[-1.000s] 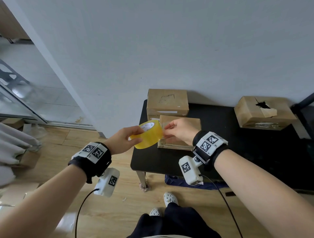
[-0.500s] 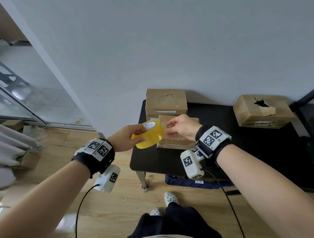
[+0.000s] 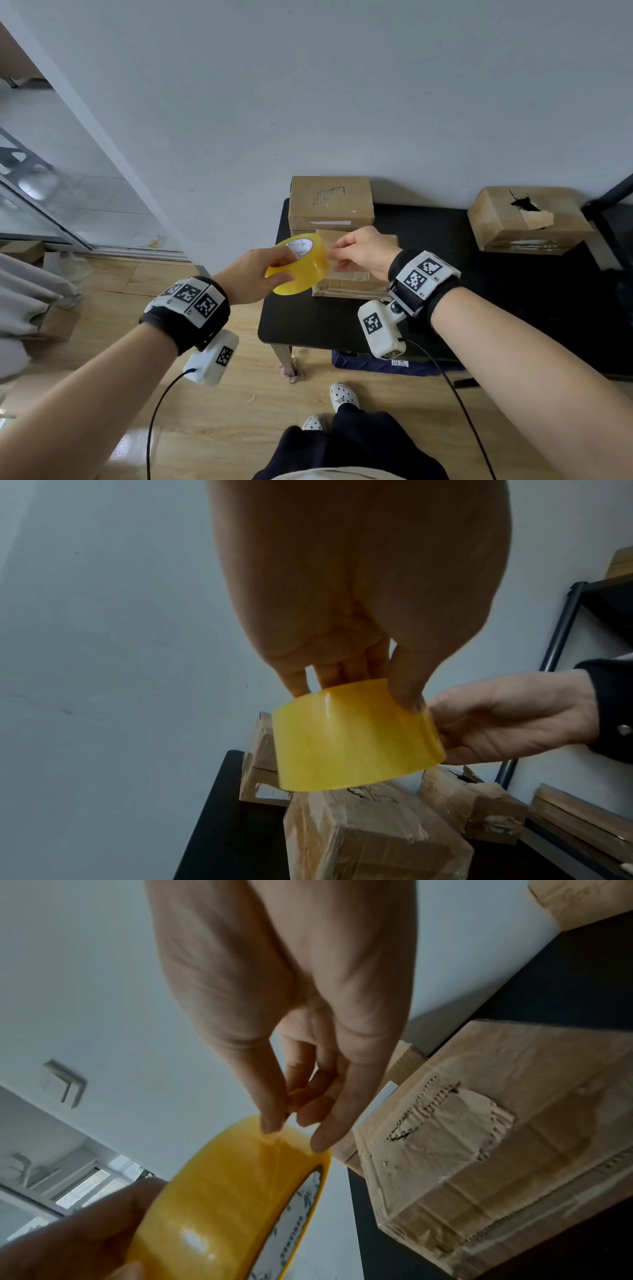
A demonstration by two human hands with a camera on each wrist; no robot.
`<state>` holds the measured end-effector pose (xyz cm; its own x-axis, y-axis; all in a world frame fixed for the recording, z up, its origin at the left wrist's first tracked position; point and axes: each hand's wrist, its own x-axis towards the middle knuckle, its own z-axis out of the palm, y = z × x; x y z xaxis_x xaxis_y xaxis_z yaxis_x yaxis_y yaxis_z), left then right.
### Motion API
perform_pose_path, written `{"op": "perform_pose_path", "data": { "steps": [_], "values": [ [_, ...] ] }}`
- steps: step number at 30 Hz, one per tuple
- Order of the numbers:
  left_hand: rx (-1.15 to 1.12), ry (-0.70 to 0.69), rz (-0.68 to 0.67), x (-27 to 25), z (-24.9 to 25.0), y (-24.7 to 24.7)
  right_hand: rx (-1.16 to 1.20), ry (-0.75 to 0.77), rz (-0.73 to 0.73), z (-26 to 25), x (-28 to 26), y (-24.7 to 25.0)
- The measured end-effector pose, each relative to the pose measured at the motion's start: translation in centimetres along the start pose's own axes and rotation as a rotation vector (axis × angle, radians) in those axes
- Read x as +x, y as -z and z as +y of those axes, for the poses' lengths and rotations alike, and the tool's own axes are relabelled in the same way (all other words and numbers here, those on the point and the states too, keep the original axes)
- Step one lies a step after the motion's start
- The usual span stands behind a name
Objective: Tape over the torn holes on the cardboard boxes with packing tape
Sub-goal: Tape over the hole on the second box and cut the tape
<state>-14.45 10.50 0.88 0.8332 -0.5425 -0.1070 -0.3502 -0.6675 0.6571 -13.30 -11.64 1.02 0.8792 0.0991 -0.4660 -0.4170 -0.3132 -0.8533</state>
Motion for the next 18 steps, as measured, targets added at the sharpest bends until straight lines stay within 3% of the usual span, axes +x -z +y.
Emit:
{"op": "perform_pose_path", "data": {
  "steps": [9,15,18],
  "values": [
    [0.006,0.215,-0.055,1.6,-0.1,-0.8,-0.013,0.133,0.159,1.0,0.5,0.8],
    [-0.114,0.251,-0.059,2.3,0.8,-0.5,0.096,0.12,0.237,1.7,0.7,1.8],
    [-0.213,0.202,-0.14,2.2,0.8,0.4,0.126,0.082,0.263,2.4,0.8,2.2]
  ]
}}
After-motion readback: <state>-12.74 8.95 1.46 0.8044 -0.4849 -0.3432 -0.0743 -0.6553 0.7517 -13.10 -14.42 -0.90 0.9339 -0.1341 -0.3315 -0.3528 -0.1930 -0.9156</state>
